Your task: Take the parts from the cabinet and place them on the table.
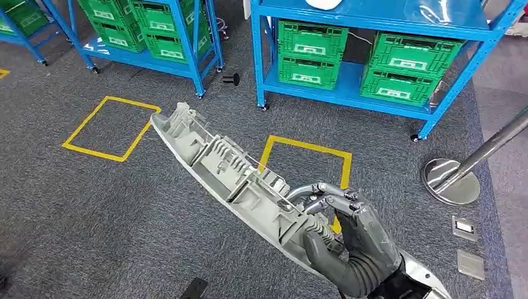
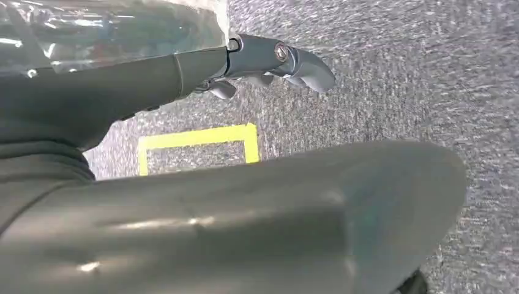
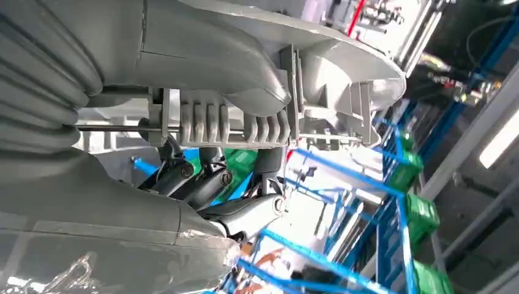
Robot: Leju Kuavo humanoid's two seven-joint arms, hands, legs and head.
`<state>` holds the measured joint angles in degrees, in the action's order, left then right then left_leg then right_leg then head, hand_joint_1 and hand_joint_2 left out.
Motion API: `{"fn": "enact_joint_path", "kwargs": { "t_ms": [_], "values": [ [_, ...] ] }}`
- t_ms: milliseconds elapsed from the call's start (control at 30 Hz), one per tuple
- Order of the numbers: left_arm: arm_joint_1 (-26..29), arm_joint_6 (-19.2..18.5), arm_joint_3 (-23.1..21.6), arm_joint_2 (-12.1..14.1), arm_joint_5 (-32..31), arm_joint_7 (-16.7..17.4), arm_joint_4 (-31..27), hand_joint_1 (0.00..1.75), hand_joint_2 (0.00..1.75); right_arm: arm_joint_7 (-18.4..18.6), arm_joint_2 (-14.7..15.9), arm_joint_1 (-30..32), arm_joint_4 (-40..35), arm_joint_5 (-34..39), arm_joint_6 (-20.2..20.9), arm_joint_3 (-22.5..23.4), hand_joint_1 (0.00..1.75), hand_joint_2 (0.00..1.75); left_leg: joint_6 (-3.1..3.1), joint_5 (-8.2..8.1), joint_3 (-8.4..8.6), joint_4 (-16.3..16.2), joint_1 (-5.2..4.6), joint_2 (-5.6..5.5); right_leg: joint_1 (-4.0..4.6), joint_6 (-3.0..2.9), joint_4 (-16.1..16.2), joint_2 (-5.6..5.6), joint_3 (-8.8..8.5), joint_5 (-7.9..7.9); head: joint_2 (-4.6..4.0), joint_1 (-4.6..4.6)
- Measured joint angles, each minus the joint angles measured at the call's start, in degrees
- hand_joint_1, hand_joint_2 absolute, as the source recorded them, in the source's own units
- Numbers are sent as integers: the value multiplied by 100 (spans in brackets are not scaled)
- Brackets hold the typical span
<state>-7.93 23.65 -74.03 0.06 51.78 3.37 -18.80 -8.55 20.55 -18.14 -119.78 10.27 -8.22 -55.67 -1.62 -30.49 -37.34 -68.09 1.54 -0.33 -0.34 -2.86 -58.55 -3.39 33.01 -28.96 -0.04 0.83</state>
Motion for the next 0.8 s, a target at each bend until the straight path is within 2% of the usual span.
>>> {"fn": "enact_joint_path", "kwargs": {
  "t_ms": [33,67,100,133,200,233,267,300,333,367,400,433,467,500,533,567,600,633,667,700,733,767,800],
  "values": [
    [-2,2,0,2,2,-5,0,0,175,0,0,0,-2,0,0,2,175,175,62,273,230,504,-38,99,14,7,0,-63,-50,-31,0,13],
    [-3,7,2,11,4,-20,2,0,175,0,0,1,-5,-9,0,2,175,175,141,288,380,792,-115,393,13,19,14,-123,-83,-52,0,9],
    [-12,15,2,15,28,-51,4,0,175,0,-2,-1,-13,-18,2,0,175,175,169,293,379,864,-181,486,60,52,-5,-186,-77,-69,0,-7],
    [-5,22,6,15,52,-143,4,0,175,2,-9,-3,-20,-28,4,-4,175,175,202,238,437,929,-182,438,59,85,-6,-235,-57,-65,0,26],
    [77,33,11,26,153,-298,7,0,175,9,-41,-29,-24,-37,70,-31,175,175,214,217,409,955,-181,304,62,125,21,-384,-71,-66,0,11],
    [123,33,13,26,197,-372,7,0,175,15,-79,-48,-28,-44,109,-39,175,175,249,251,453,1042,-135,237,57,172,8,-379,-85,-108,0,20],
    [161,20,22,33,243,-422,11,0,175,20,-114,-70,-28,-48,144,-57,175,175,261,273,464,1064,-111,172,24,205,-77,-52,-53,-182,0,-7],
    [167,4,37,53,269,-448,22,0,175,11,-138,-101,-28,-48,162,-83,175,175,278,281,456,1064,-95,120,1,216,-365,193,92,-357,0,-31],
    [161,-4,46,55,282,-466,24,0,175,15,-157,-115,-26,-48,173,-105,175,175,285,282,453,1063,-92,36,-13,231,-823,283,316,-576,0,-50],
    [159,-17,48,53,286,-472,24,0,175,15,-171,-116,-24,-48,179,-131,175,175,288,281,452,1061,-92,-46,-18,248,-1279,298,548,-745,0,-61],
    [169,-18,50,53,293,-474,24,0,175,15,-188,-118,-22,-48,190,-153,175,175,289,280,451,1053,-93,-134,-18,260,-1663,299,762,-842,0,-66],
    [182,-18,52,53,299,-474,24,0,175,15,-201,-118,-15,-48,195,-177,175,175,289,278,453,1047,-92,-212,-19,263,-1814,299,870,-815,0,-68],
    [191,-15,55,53,304,-472,24,0,175,15,-212,-120,-15,-48,197,-188,175,175,285,273,458,1040,-90,-304,-28,261,-1704,300,854,-642,0,-72],
    [194,-15,63,53,312,-470,26,0,175,15,-218,-132,-15,-48,206,-190,175,175,273,264,463,1026,-82,-408,-39,257,-1313,312,709,-337,0,-72],
    [193,-15,81,53,324,-470,26,0,175,15,-232,-149,-15,-48,216,-199,175,175,250,249,467,999,-75,-506,-53,246,-777,391,491,-14,0,-77],
    [192,-15,105,53,332,-468,28,0,175,15,-245,-172,-15,-44,243,-214,175,175,216,224,461,974,-66,-584,-79,241,-299,594,305,210,0,-83],
    [190,-17,125,50,341,-468,33,0,175,15,-254,-195,-4,-42,269,-241,175,175,182,216,410,954,-90,-639,-95,239,-228,824,236,99,0,-90],
    [181,-39,140,50,334,-444,39,0,175,13,-275,-215,-4,-39,293,-258,175,175,150,220,371,917,-63,-705,-96,225,-106,781,221,78,0,-90],
    [187,-63,144,48,315,-407,48,0,175,20,-293,-225,7,-39,315,-278,175,175,114,240,344,936,-35,-743,-74,211,-135,739,231,78,0,-87],
    [210,-72,146,44,306,-389,57,0,175,17,-299,-248,7,-39,332,-282,175,175,66,247,336,960,-16,-809,-52,167,-149,685,227,65,0,-98],
    [228,-61,146,50,306,-391,70,0,175,15,-313,-261,7,-39,339,-280,175,175,28,246,328,969,-30,-871,-77,130,-122,617,209,75,0,-88],
    [236,-48,149,57,304,-398,85,0,175,15,-330,-265,7,-39,341,-280,175,175,13,192,295,916,-37,-744,-104,83,-72,530,167,87,0,-94],
    [230,-26,149,44,293,-411,87,0,175,20,-343,-256,7,-42,345,-282,175,175,-29,84,237,742,-73,-381,-98,41,-43,458,118,70,0,-8]
  ]
}}
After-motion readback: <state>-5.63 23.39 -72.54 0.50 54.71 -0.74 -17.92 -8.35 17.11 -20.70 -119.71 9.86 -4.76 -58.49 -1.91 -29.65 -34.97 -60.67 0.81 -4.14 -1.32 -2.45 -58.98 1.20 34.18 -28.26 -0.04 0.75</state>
